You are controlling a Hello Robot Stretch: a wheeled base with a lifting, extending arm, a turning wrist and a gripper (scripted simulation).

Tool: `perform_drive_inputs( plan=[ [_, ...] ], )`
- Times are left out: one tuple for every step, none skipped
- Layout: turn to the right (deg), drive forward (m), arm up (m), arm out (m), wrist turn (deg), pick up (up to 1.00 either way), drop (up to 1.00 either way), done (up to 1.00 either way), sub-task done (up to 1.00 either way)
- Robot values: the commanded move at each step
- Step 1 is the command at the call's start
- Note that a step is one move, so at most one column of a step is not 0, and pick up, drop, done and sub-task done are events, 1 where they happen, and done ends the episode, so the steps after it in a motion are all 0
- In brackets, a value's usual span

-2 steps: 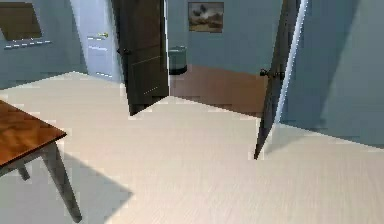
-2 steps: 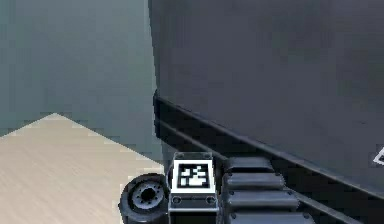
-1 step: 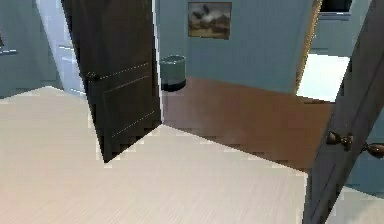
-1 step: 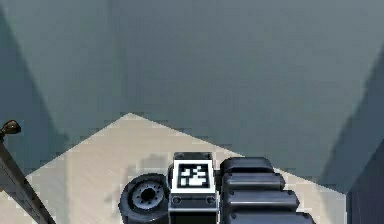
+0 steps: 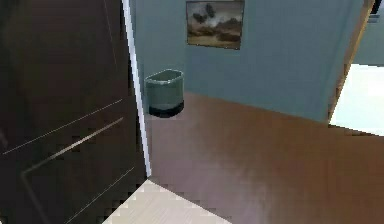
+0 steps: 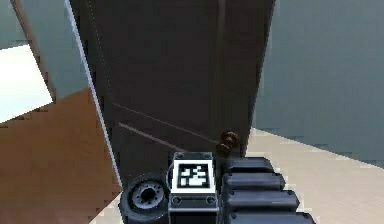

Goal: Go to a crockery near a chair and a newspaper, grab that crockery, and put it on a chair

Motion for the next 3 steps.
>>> perform_drive_inputs(
  plan=[
    [9.0, 0.00, 0.00, 0.00, 0.0, 0.00, 0.00, 0.00, 0.00],
    [3.0, 0.00, 0.00, 0.00, 0.0, 0.00, 0.00, 0.00, 0.00],
    [0.0, 0.10, 0.00, 0.00, 0.0, 0.00, 0.00, 0.00, 0.00]
  ],
)
